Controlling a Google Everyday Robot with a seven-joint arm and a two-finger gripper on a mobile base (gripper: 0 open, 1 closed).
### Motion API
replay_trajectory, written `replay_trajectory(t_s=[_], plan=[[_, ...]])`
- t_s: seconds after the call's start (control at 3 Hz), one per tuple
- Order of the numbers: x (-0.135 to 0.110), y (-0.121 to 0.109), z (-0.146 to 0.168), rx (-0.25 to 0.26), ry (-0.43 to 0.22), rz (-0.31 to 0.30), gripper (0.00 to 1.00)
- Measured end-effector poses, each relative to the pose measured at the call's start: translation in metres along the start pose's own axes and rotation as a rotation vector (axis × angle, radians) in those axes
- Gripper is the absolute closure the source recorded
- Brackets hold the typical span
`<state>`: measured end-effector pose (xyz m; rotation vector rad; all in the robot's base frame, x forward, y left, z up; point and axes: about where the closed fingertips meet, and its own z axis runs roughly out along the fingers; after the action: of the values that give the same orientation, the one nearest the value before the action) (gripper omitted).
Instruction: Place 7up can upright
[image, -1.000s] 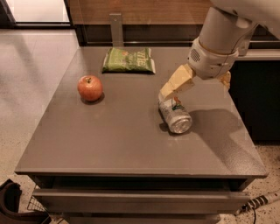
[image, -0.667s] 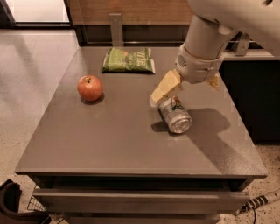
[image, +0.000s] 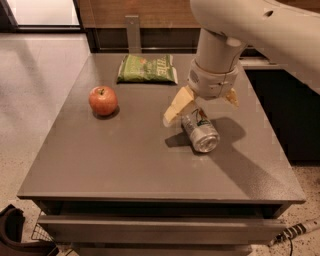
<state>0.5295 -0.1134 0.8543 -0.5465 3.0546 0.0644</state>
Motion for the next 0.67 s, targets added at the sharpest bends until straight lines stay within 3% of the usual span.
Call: replay_trajectory(t_s=[0.33,0.67], plan=[[-0.0081,-0.0072,0.0196,-0.018,0.069,0.008,0.1],[-0.0099,-0.0107,0.028,-0.016,0.094,0.013,0.34]])
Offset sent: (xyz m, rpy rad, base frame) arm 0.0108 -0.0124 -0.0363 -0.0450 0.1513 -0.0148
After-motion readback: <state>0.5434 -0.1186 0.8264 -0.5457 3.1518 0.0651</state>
